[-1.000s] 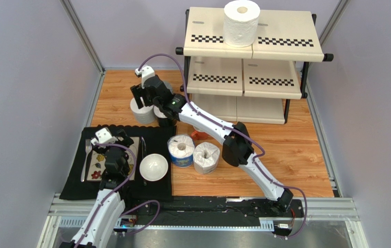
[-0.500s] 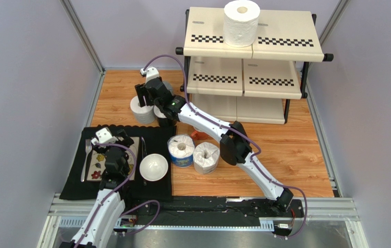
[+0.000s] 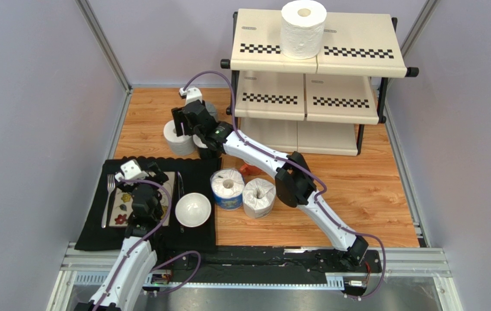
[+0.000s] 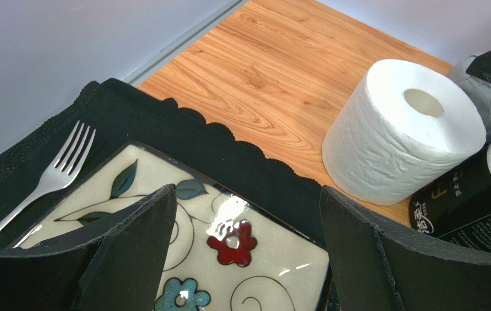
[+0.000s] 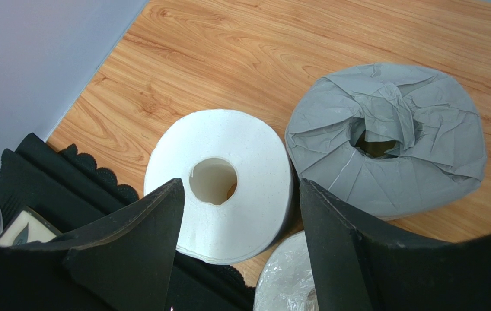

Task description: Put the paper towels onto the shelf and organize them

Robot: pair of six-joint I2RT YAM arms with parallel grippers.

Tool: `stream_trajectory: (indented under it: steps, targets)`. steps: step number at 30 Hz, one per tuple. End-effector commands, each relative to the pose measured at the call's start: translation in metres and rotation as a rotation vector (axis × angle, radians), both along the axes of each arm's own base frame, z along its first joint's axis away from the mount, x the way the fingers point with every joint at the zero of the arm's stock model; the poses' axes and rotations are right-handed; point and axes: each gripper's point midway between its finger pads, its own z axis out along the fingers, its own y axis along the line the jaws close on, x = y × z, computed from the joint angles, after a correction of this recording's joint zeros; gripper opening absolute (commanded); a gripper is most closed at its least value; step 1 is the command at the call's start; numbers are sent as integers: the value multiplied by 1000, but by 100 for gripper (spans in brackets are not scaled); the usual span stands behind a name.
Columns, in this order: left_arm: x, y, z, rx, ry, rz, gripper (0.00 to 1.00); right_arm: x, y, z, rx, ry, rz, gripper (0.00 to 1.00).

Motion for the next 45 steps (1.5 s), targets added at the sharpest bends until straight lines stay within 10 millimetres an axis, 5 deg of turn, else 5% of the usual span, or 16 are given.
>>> stream_trajectory:
  steps: [1, 45]
  targets:
    - [-40, 3, -114, 9, 235, -6, 89, 5, 4, 7, 47, -10, -28, 70]
    - [-41, 2, -115, 7, 239, -7, 89, 15, 6, -51, 12, 55, -51, 70]
